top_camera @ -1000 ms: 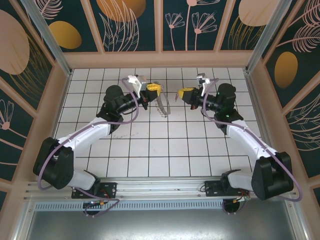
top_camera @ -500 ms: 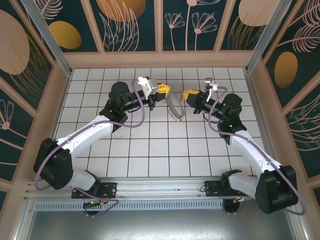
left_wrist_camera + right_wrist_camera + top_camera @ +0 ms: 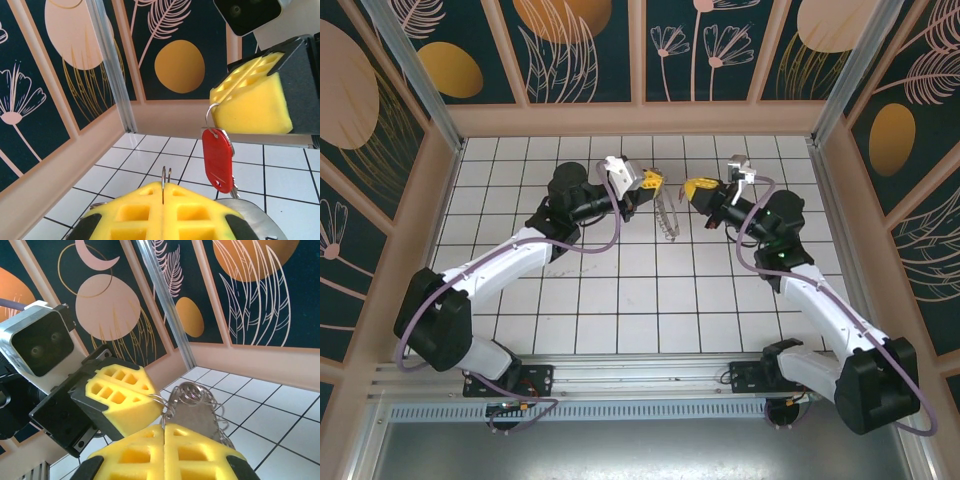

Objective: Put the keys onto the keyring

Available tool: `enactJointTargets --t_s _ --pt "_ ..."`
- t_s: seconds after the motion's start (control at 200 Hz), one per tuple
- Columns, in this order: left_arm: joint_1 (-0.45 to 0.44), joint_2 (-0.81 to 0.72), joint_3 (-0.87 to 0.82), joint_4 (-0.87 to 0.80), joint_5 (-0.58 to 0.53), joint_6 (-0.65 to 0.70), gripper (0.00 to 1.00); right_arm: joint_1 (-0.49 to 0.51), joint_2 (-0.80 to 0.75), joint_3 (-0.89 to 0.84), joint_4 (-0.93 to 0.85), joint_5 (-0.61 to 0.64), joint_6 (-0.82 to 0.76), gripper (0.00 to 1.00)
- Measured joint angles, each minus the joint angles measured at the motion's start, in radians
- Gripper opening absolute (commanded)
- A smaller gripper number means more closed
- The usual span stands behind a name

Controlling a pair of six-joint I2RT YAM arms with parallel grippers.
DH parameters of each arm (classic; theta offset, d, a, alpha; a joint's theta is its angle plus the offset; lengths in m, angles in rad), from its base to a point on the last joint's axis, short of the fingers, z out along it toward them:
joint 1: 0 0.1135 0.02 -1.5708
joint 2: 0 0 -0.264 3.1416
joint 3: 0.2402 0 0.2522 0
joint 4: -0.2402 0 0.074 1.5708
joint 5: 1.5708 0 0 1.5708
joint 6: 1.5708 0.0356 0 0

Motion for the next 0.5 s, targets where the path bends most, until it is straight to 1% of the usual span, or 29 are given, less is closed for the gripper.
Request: enactJointTargets --t_s 0.26,0.5 --pt "0.0 0.0 0.0 0.003 -0.003 -0.014 0.0 0.045 0.007 0.025 -0.016 0.029 -0.039 0.0" --pt "0.0 0.0 0.0 0.003 -0.01 -0.03 0.0 0.062 0.047 0.034 -0.016 0.051 -0.054 0.0"
